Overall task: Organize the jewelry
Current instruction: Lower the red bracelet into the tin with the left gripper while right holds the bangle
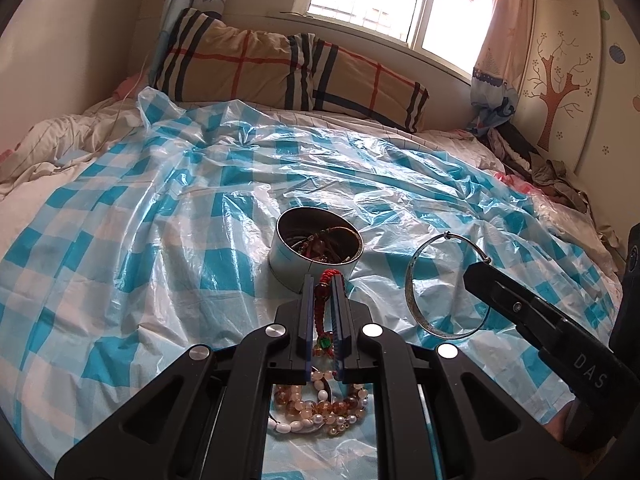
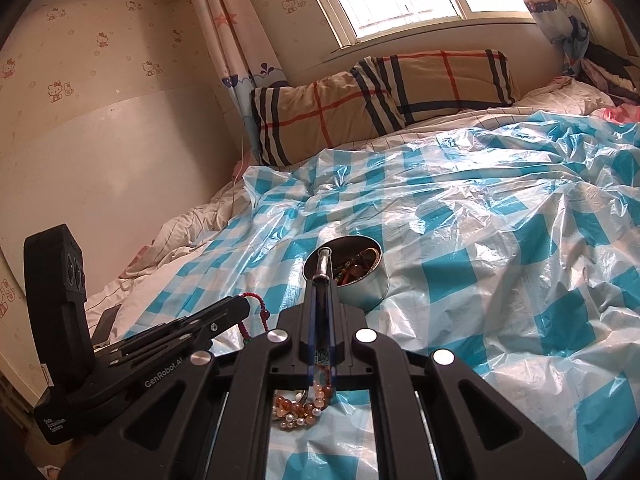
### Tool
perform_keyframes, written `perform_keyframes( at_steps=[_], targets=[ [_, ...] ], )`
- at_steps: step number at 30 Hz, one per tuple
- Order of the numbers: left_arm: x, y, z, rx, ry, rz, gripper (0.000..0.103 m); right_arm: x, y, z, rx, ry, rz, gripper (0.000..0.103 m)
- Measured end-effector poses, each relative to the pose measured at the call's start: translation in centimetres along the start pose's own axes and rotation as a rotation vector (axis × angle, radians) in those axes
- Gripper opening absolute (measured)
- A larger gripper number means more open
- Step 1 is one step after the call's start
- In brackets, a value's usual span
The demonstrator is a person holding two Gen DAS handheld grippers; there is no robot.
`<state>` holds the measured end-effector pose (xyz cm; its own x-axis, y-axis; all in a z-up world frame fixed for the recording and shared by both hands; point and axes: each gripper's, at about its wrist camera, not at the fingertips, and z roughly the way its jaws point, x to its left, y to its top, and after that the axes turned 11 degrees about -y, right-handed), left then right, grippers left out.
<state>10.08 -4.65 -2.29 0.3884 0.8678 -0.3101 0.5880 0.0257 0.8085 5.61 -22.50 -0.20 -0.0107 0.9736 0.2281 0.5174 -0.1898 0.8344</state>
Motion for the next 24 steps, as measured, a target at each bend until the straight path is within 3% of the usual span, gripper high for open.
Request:
perform_keyframes(
  at_steps=[24],
  targets=[
    [0.1,1.5,1.6,-0.026,0.025,-0.006,0.007,-0.2,1.4,1.3,-0.034,0.032,0.07,0.006]
  ],
)
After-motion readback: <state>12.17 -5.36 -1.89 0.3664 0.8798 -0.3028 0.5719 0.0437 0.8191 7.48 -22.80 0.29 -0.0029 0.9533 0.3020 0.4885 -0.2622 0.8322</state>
